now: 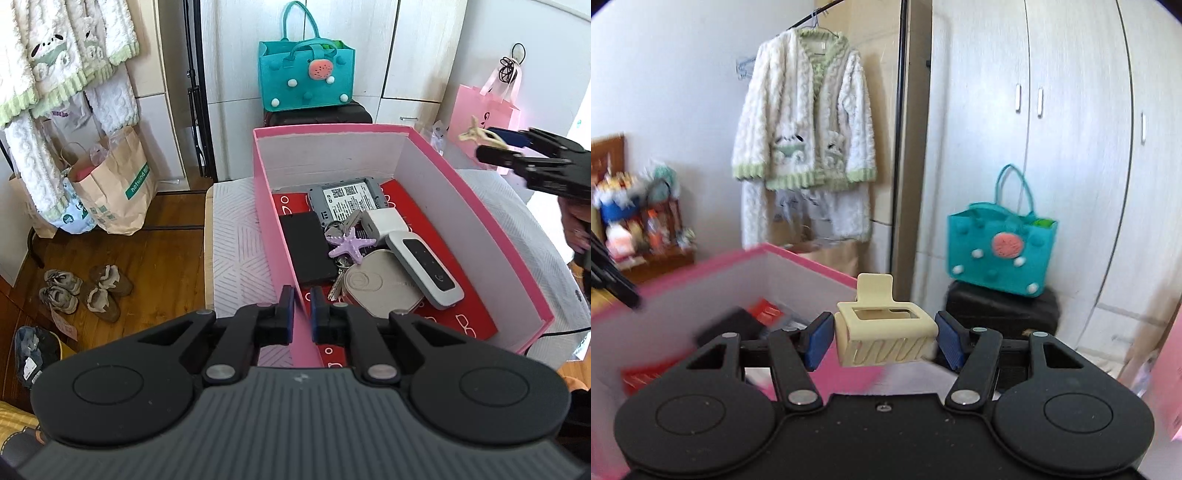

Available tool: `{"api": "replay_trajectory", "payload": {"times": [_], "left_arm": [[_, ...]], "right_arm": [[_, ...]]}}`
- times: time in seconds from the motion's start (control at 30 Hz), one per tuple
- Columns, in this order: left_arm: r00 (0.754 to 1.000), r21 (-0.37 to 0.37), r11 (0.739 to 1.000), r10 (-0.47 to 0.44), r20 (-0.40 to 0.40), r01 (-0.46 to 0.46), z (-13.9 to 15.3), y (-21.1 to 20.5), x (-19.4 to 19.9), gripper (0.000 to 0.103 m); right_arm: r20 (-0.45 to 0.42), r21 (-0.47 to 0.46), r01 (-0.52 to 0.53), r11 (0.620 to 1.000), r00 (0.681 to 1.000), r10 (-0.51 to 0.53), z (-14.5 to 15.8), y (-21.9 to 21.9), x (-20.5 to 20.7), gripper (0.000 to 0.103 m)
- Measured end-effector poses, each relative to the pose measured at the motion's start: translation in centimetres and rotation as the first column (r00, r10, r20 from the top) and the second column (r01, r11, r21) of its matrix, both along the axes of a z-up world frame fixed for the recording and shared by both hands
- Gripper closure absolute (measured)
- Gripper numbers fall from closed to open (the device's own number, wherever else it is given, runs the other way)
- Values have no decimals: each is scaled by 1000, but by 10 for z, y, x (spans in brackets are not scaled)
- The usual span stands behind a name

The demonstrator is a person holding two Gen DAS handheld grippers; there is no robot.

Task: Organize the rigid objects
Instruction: 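Carry the yellow hair clip with the right gripper into the pink box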

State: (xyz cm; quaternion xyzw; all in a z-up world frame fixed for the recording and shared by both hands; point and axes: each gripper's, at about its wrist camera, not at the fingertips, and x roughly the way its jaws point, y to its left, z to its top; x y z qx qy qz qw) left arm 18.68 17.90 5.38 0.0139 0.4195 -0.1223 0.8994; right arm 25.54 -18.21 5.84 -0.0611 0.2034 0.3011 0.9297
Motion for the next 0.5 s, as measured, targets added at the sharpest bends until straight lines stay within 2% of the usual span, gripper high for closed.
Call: {"api": "replay_trajectory", "payload": {"times": [0.1,0.2,0.27,0.33,0.43,0.5], "left_arm": [[1000,-3,1000,2,1,-2,0,0,0,95],[1000,-13,1000,7,0,-7,0,1,0,95],[1000,-17,1000,9,-2,-9,0,2,0,95],[1000,-17,1000,11,-3,-11,0,2,1,95],[1000,-14,1000,23,-18,-23,1,1,4,95],[1000,1,1000,26,-17,-26,2,-2,4,95]], "right_arm": [[-130,126,-87,988,986,103,17,14,-8,38],[-275,187,-169,968,937,217,21,40,-8,38],[-349,172,-230,958,895,278,18,65,-9,38],[-374,147,-301,942,865,335,14,90,-12,37],[-333,30,-426,904,849,410,6,127,-24,37],[-358,-50,-470,881,832,424,-6,147,-25,37]]}}
